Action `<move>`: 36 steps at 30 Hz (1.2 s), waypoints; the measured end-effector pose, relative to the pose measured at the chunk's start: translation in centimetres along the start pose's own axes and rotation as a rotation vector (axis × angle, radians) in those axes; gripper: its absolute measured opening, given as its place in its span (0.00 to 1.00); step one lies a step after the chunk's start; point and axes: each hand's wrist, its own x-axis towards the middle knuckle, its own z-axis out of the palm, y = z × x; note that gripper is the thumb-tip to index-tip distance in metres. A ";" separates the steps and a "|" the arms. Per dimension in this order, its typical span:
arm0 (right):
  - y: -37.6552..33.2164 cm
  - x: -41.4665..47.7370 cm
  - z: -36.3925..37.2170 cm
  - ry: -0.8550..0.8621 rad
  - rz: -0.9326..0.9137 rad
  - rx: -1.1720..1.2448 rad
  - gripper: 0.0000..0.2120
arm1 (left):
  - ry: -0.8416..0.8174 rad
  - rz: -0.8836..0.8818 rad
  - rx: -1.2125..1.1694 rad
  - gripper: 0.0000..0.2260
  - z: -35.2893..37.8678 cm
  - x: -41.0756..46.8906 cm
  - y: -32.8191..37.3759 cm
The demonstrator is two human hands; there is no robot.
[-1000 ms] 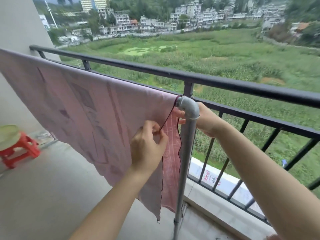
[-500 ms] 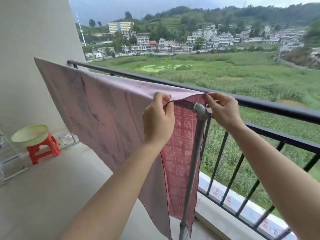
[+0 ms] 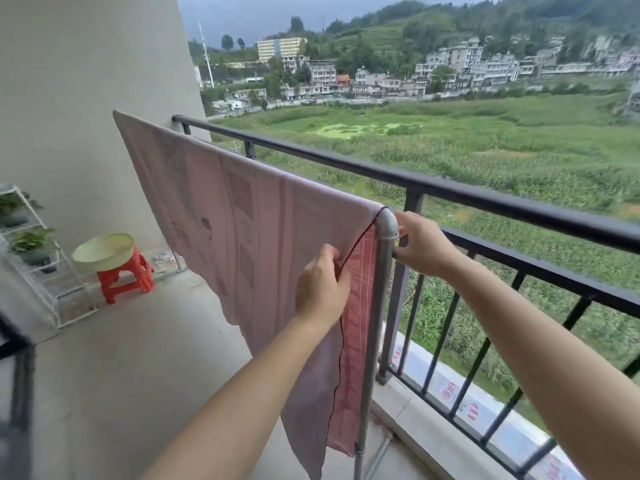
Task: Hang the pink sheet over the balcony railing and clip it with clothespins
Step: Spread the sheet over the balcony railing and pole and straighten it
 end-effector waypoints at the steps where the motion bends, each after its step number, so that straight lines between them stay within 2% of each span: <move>1: -0.1 0.0 0.2 -0.033 -0.010 0.030 0.13 | 0.015 0.008 -0.009 0.06 0.1 -0.1 0.0; 3: 0.2 -0.2 0.1 -0.094 -0.003 0.100 0.18 | 0.058 0.059 -0.037 0.06 0.2 -0.2 0.3; 5: 0.4 -0.3 -0.1 -0.187 0.007 0.255 0.15 | 0.098 0.137 -0.042 0.06 -0.1 -0.2 0.8; 7: 0.5 -0.1 -0.4 -0.242 0.042 0.525 0.09 | 0.140 0.190 -0.048 0.05 -0.7 0.3 1.2; 8: 0.4 0.0 -0.7 -0.248 0.068 0.628 0.09 | 0.166 0.207 -0.056 0.05 -1.1 0.7 1.5; 12: 0.7 -0.2 -1.2 -0.335 0.092 0.741 0.12 | 0.270 0.250 -0.076 0.07 -2.0 2.0 2.9; 14: 1.2 -0.3 -1.3 -0.340 0.113 0.733 0.12 | 0.292 0.287 -0.073 0.07 -2.1 2.3 3.6; 17: 1.3 -0.2 -1.8 -0.212 0.126 0.712 0.11 | 0.318 0.317 -0.081 0.06 -2.0 2.8 4.5; 19: 1.1 -0.1 -2.1 -0.161 0.079 0.552 0.10 | 0.329 0.318 -0.085 0.06 -1.8 3.2 4.9; 21: 0.9 -0.1 -2.3 -0.176 0.005 0.352 0.14 | 0.324 0.306 -0.045 0.06 -1.5 3.6 5.0; 22: 0.8 -0.1 -2.4 -0.172 -0.015 0.335 0.16 | 0.316 0.300 -0.009 0.06 -1.5 3.8 5.1; 23: 0.7 -0.1 -2.5 -0.153 -0.022 0.371 0.17 | 0.304 0.305 0.027 0.07 -1.5 4.1 5.1; 26: -0.2 0.3 -3.2 -0.136 0.067 0.736 0.17 | 0.274 0.359 0.071 0.09 -1.6 5.2 5.7; 27: -0.6 0.6 -3.4 -0.157 0.086 0.771 0.19 | 0.267 0.380 0.069 0.09 -1.8 5.6 6.0; 31: -2.3 1.7 -3.4 -0.204 0.079 0.607 0.11 | 0.309 0.437 0.077 0.09 -2.8 6.9 6.9; 34: -2.8 2.0 -3.3 -0.067 0.157 0.668 0.10 | 0.378 0.439 0.045 0.09 -4.0 7.6 7.4; 36: -2.8 2.3 -3.4 0.054 0.137 0.559 0.13 | 0.405 0.458 0.001 0.09 -4.6 7.8 7.8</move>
